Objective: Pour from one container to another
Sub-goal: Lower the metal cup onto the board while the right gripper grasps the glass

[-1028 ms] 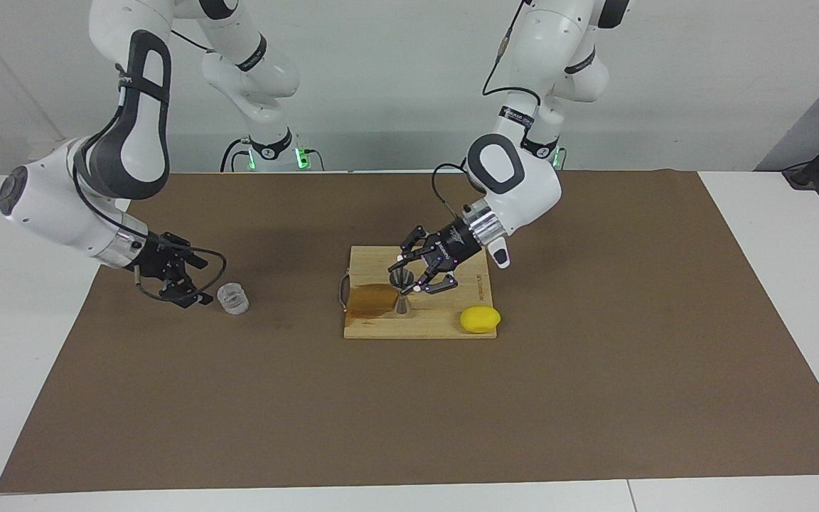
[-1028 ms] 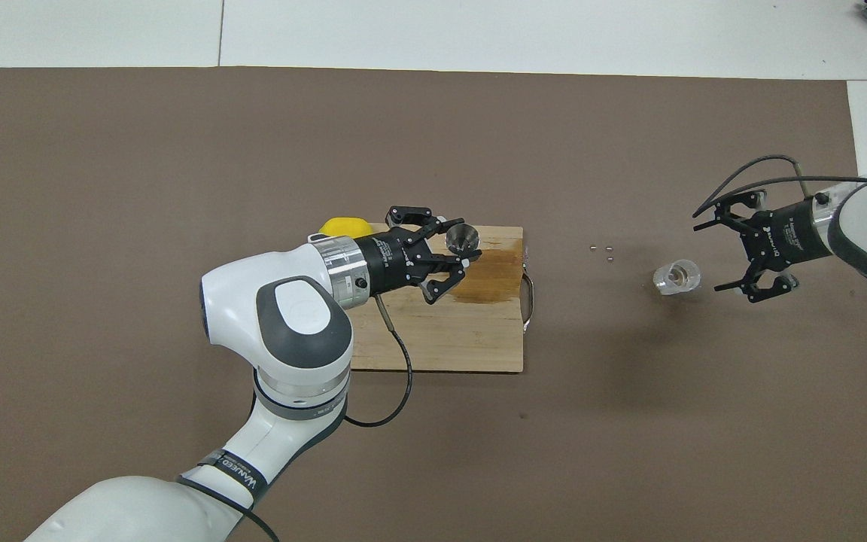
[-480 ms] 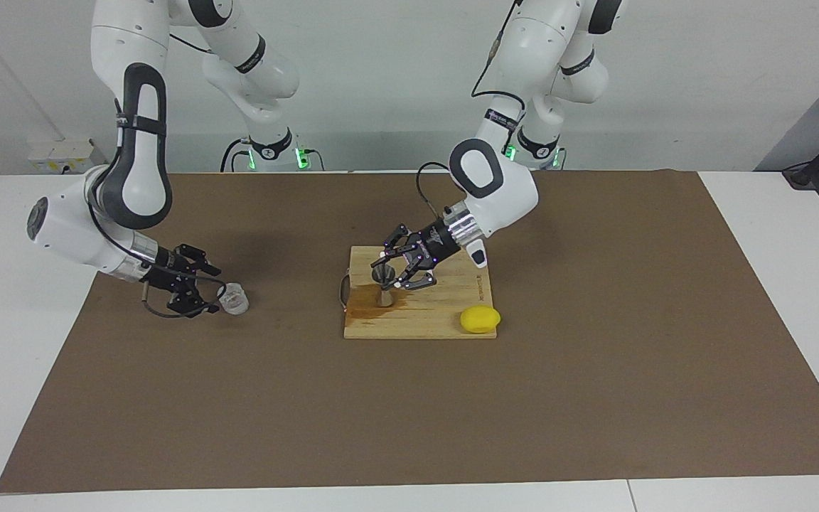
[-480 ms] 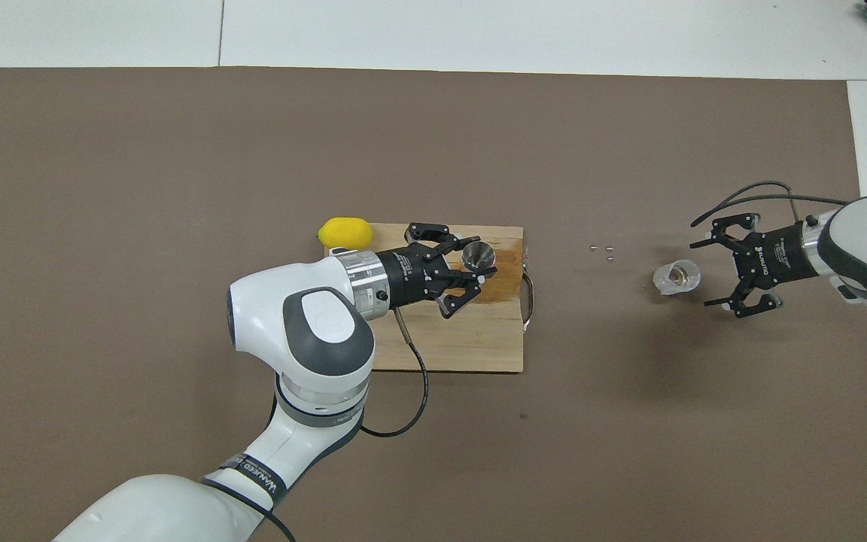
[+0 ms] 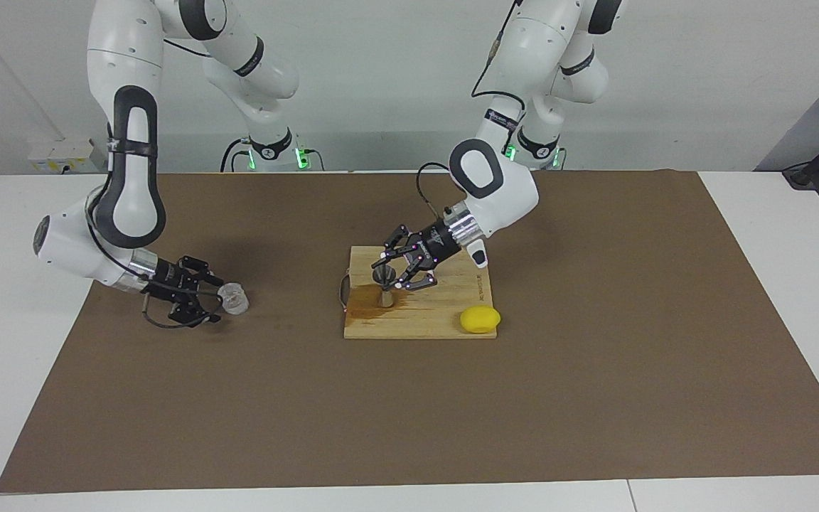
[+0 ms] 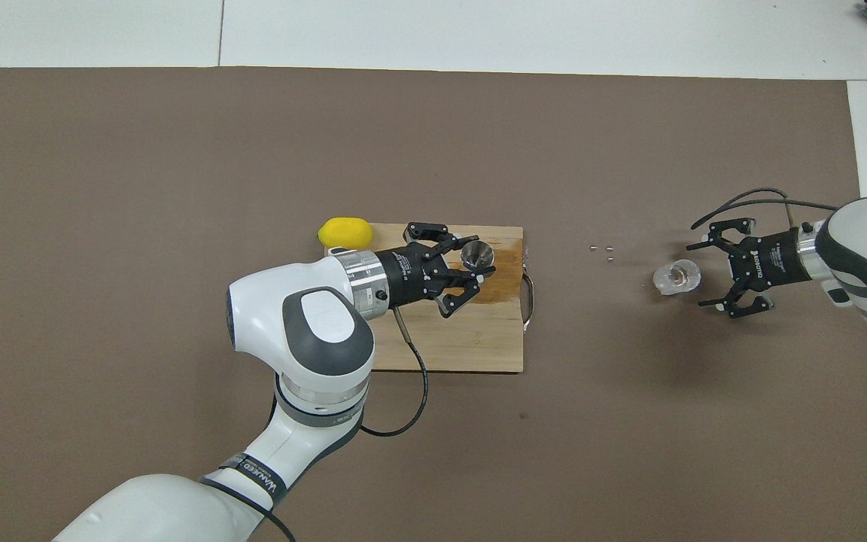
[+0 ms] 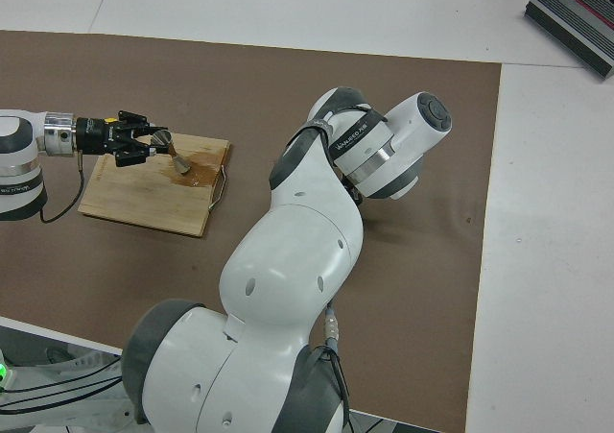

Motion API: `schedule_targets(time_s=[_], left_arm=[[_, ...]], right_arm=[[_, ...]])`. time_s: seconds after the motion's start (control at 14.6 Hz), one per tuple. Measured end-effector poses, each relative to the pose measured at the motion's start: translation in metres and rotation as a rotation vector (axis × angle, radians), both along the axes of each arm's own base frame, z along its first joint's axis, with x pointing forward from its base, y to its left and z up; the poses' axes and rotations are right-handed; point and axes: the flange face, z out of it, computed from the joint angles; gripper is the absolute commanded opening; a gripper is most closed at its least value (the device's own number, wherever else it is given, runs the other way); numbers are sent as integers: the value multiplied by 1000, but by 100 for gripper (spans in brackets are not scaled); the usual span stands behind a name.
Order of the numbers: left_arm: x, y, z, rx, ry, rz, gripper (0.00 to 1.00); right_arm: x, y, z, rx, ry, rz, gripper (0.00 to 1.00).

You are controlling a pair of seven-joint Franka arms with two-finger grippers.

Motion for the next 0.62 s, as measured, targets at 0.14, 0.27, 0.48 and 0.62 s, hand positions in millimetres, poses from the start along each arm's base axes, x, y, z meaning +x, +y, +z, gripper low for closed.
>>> schedule_targets(time_s=[0.14, 0.27, 0.48, 0.62], left_arm=[[0, 0, -3, 4, 4, 1, 22], [0, 0, -6, 7, 7, 2, 41], [0, 0, -6, 8, 7, 3, 100], [0, 0, -6, 9, 7, 3, 100]], right_arm=[[-2, 4, -3, 25, 1, -12, 99], [-3, 5, -5, 37, 2, -19, 99], [-5, 7, -8, 47, 7, -25, 95], [-7, 9, -10, 62, 6, -30, 94]])
